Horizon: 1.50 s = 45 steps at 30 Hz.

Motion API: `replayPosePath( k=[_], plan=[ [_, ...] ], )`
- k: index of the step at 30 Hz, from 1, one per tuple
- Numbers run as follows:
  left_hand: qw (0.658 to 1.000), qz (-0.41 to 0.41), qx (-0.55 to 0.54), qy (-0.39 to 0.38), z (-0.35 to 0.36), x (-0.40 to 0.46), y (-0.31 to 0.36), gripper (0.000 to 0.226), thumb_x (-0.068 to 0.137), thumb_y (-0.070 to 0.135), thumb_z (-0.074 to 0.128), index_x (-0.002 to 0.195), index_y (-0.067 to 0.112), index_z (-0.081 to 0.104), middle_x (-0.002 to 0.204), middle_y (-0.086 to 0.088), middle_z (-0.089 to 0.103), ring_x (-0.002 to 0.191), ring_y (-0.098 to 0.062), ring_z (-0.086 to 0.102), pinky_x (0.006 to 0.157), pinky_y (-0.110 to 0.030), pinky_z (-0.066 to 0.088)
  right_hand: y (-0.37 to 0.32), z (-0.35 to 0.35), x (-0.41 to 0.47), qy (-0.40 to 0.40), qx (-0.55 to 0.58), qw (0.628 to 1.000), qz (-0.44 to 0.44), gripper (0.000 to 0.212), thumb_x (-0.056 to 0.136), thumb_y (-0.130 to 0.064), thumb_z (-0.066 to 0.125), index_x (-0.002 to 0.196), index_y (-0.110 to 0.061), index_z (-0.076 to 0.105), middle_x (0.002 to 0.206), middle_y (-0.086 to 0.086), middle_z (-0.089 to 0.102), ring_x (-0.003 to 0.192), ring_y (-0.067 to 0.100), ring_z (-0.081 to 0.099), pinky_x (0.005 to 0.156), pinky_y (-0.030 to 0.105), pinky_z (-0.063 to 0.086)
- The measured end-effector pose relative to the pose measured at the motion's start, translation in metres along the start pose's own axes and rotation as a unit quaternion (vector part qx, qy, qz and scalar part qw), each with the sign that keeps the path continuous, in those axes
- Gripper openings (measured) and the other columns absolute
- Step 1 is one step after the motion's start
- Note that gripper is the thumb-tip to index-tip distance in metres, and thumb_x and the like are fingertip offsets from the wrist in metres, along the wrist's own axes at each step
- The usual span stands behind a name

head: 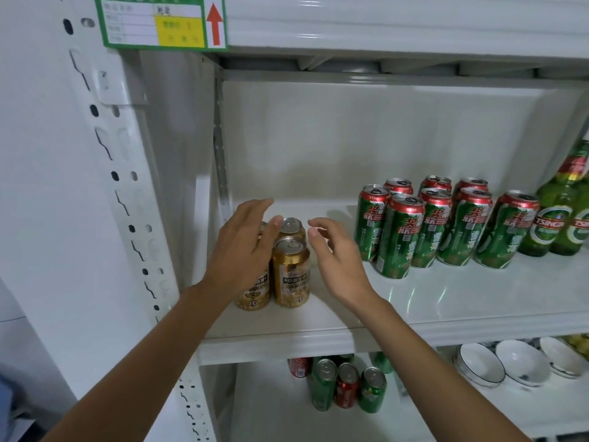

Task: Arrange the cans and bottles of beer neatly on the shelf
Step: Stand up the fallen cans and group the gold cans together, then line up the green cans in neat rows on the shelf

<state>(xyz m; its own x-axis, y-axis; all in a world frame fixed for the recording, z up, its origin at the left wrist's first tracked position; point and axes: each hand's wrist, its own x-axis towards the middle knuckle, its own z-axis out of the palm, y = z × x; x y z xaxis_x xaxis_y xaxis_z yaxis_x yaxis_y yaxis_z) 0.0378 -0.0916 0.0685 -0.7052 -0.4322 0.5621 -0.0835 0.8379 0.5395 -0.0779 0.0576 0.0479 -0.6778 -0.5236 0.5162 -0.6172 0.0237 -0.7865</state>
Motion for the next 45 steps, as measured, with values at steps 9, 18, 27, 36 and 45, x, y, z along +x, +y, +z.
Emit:
replayPosePath(
  k=[9,18,27,36,45],
  plan=[
    [0.966,0.219,0.134,0.022,0.04,0.02,0.078,0.049,0.093,0.04,0.055,0.135,0.014,0.063,0.137,-0.009,0.061,0.132,-0.03,0.055,0.109,-0.047,0.043,0.01,-0.103,-0.028,0.125,-0.246,0.959,-0.064,0.026,0.094,-0.026,0.062,0.118,-0.017,0.063,0.119,-0.004,0.06,0.109,0.016,0.057,0.089,0.035,0.049],
    [0.949,0.284,0.096,-0.094,0.128,0.015,0.188,0.057,0.097,0.05,0.05,0.149,0.027,0.049,0.152,0.001,0.045,0.141,-0.021,0.041,0.117,-0.04,0.032,0.021,-0.241,-0.093,0.161,-0.441,0.878,0.095,0.048,0.095,-0.049,0.056,0.134,-0.022,0.057,0.145,-0.002,0.051,0.131,0.021,0.048,0.096,0.037,0.046],
    [0.911,0.363,0.054,-0.188,0.235,-0.011,0.329,0.061,0.098,0.047,0.052,0.154,0.029,0.037,0.162,0.0,0.026,0.147,-0.024,0.031,0.117,-0.043,0.032,0.032,-0.39,-0.184,0.192,-0.506,0.803,0.249,0.066,0.091,-0.057,0.059,0.145,-0.019,0.049,0.157,0.008,0.04,0.144,0.03,0.036,0.116,0.044,0.034],
    [0.899,0.377,0.025,-0.223,0.311,-0.015,0.408,0.063,0.096,0.05,0.053,0.153,0.031,0.036,0.16,-0.001,0.027,0.148,-0.024,0.031,0.116,-0.043,0.033,0.047,-0.462,-0.217,0.195,-0.528,0.775,0.289,0.069,0.09,-0.061,0.054,0.146,-0.022,0.045,0.157,0.007,0.04,0.144,0.027,0.034,0.117,0.043,0.032],
    [0.887,0.388,-0.014,-0.249,0.388,0.02,0.449,0.064,0.094,0.046,0.059,0.152,0.029,0.039,0.161,-0.003,0.029,0.146,-0.028,0.035,0.112,-0.047,0.038,0.08,-0.516,-0.202,0.216,-0.533,0.75,0.326,0.068,0.093,-0.059,0.055,0.149,-0.022,0.044,0.157,0.007,0.038,0.144,0.029,0.035,0.116,0.042,0.028]
  ],
)
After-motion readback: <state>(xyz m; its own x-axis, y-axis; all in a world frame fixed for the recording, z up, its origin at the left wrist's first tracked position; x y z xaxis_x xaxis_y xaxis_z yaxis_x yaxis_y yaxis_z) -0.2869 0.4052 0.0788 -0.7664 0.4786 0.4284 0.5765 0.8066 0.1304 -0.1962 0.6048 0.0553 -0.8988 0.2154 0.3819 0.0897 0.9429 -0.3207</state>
